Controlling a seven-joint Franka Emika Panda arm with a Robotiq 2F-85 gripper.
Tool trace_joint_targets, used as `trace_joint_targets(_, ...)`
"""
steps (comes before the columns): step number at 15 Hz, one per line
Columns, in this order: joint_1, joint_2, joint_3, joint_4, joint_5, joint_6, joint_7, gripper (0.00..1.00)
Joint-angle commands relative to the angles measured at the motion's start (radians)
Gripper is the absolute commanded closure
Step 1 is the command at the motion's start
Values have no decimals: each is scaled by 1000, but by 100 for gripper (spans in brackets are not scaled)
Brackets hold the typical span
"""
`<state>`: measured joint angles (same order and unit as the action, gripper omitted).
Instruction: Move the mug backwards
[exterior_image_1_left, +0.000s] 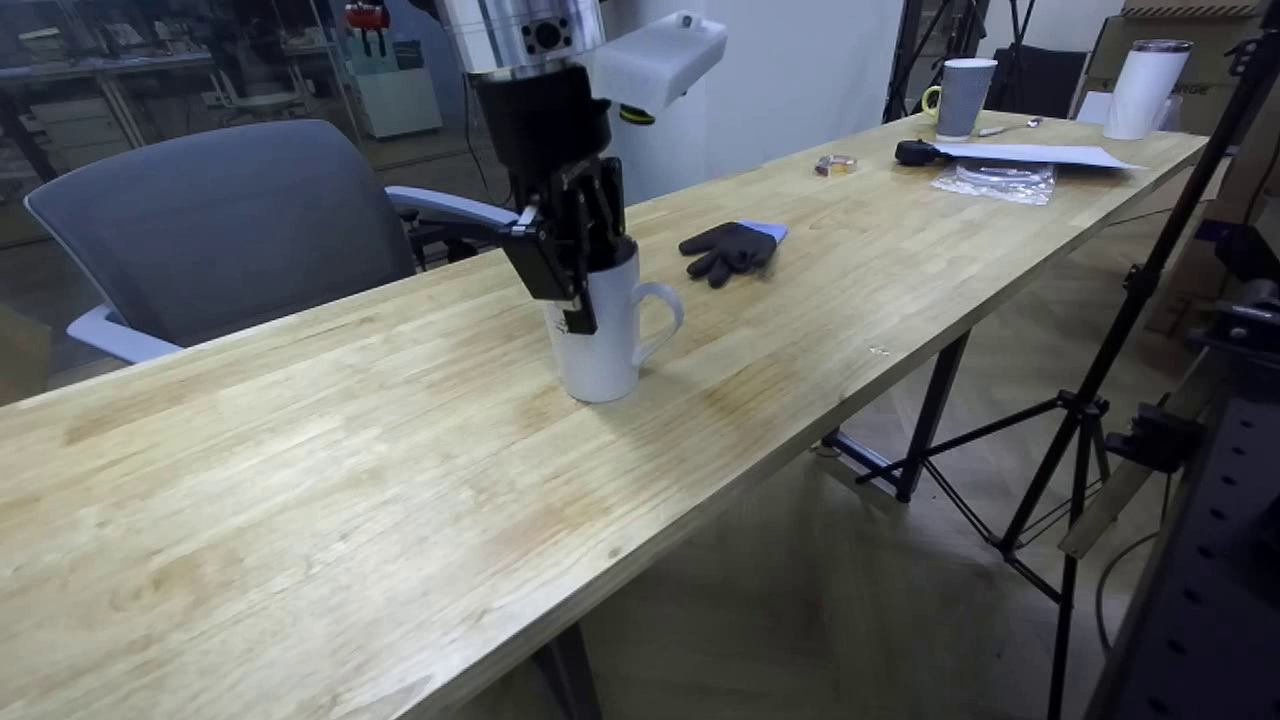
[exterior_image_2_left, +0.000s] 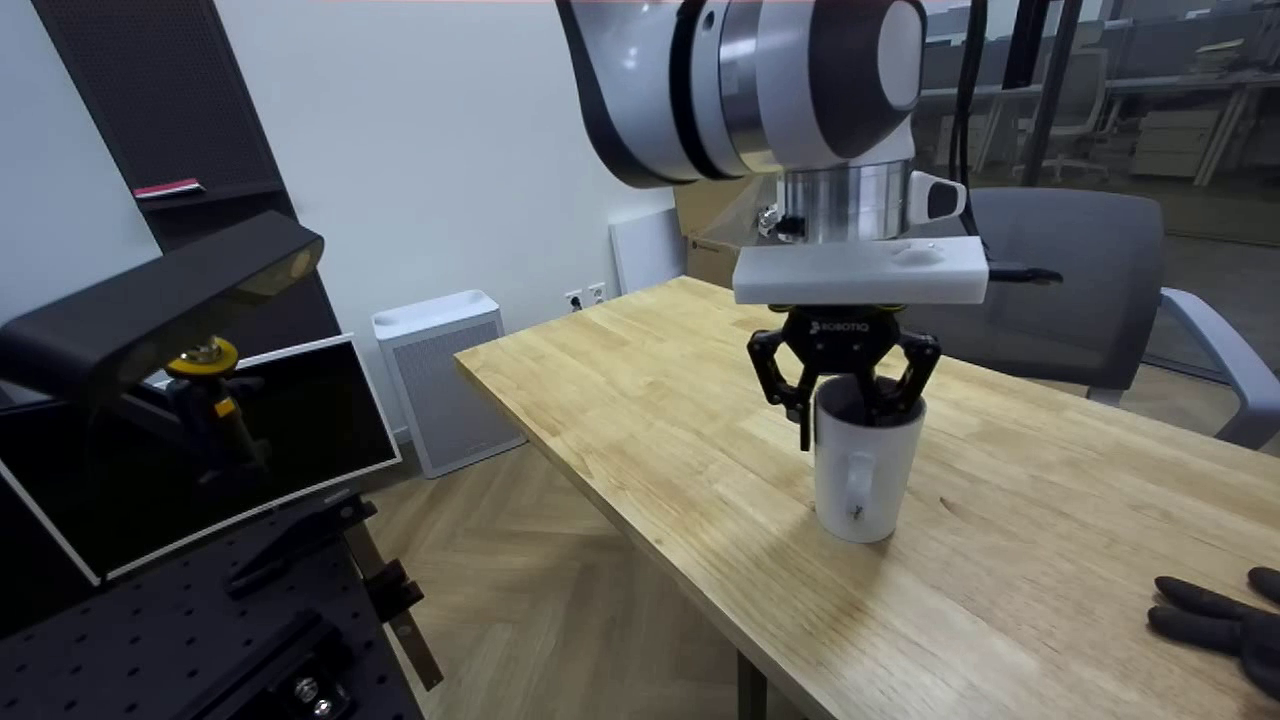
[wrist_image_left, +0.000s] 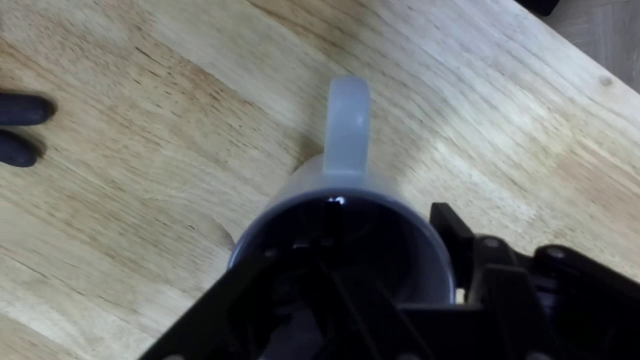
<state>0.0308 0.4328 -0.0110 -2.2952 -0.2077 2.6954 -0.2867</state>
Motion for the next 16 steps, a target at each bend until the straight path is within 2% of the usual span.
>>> trace_joint_targets(1,-4,-7,-15,-6,-16,7,54,81)
trace_joint_targets(3,-4,-6,-22,-4,-18,4,63,95)
trace_joint_targets(5,-2,-2,-29,-2,-21,-2,73,100)
trace_joint_targets(10,3,-4,-38,11,-26,-36,84,97)
trace_joint_targets(16,-3,-43,-11,73,-5,-158,63,97)
